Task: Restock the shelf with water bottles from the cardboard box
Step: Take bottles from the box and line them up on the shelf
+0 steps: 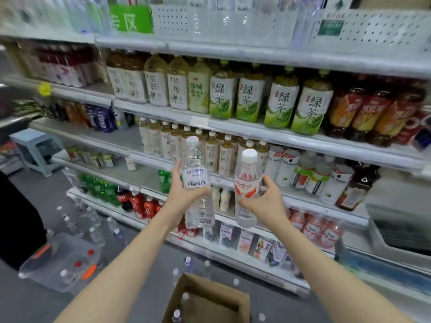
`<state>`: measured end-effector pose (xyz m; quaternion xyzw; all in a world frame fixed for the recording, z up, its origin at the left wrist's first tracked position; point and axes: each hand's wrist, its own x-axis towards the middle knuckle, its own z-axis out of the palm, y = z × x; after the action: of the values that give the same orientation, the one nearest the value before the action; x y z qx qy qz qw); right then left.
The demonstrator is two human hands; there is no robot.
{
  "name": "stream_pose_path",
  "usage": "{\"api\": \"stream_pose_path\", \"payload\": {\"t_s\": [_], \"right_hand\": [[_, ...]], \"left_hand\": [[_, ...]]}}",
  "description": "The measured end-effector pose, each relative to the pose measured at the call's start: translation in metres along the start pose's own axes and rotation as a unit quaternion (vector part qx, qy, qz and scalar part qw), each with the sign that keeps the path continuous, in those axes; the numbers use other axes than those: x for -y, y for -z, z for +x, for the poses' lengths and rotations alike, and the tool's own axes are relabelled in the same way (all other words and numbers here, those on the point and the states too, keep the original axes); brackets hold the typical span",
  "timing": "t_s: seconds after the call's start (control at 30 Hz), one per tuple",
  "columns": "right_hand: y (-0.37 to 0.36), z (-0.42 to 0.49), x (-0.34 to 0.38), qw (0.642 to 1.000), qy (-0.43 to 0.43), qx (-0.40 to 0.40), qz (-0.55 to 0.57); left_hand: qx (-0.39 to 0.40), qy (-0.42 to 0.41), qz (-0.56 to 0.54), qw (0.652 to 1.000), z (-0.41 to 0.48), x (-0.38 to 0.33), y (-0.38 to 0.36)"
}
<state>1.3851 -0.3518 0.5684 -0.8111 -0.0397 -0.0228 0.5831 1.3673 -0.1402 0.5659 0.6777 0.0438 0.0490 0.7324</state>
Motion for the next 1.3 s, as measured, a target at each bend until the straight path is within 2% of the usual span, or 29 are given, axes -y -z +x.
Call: {"api": "stream_pose_path", "payload": {"t_s": [0.17,0.33,0.43,0.6,0.8,1.03,1.3], "right_hand": [[-0.004,0.024,0.050,0.999,0.040,-0.033,0.010],[-0.018,0.061,0.100,0.992,0.067,-0.103,0.028],[-0.028,0.085,0.129,0.988,0.066,-0.131,0.050],[-0.037,0.119,0.170,0.981,0.094,-0.164,0.047],[-0.027,0.146,0.209,0.971,0.126,-0.194,0.060],[0.008,0.165,0.244,0.966,0.149,-0.199,0.072],[0.065,0.202,0.260,0.957,0.174,-0.215,0.087]], "left_hand": [[-0.009,-0.098,0.082,0.992,0.024,-0.049,0.013],[-0.034,-0.167,0.071,0.983,0.067,-0.103,0.042],[-0.013,-0.203,0.076,0.976,0.089,-0.137,0.060],[0.008,-0.218,0.065,0.974,0.129,-0.179,0.080],[0.030,-0.239,0.059,0.969,0.161,-0.223,0.069],[0.045,-0.265,0.085,0.959,0.181,-0.254,0.043],[0.019,-0.298,0.122,0.947,0.213,-0.276,0.000]]}}
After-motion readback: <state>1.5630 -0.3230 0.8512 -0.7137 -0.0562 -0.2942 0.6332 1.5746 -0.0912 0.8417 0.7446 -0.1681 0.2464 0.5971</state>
